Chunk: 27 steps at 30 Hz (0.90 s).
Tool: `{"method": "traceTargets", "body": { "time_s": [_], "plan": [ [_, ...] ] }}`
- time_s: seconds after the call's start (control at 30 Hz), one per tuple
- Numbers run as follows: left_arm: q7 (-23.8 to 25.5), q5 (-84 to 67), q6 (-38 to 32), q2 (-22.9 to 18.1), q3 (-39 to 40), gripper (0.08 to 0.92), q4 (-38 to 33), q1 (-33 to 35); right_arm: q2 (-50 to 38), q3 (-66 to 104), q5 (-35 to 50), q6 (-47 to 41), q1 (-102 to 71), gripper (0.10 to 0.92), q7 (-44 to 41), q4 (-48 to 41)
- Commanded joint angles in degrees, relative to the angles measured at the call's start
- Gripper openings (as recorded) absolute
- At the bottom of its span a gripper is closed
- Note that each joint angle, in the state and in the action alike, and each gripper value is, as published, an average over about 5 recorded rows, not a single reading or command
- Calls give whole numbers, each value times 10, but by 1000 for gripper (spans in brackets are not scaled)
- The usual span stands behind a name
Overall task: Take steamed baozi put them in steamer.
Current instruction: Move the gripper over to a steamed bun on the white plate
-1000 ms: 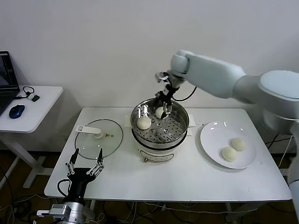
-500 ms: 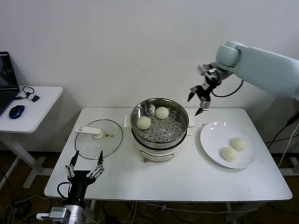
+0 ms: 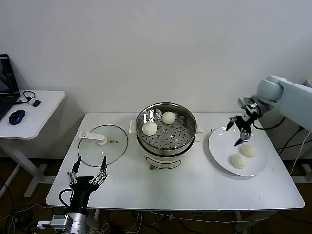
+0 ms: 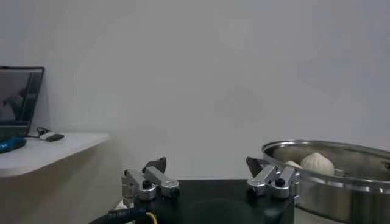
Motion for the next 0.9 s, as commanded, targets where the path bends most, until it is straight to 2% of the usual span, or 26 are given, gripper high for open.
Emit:
{"method": "traceTargets", "body": {
  "time_s": [0.03,0.9],
  "plan": [
    [0,-5,2,-1,0,823,0,-1,-34,68,-109,26,-100,823,3,-13],
    [-1,-7,-1,-2,1,823,2,7,33,159,-189,40,-194,823,28,-88]
  ]
}}
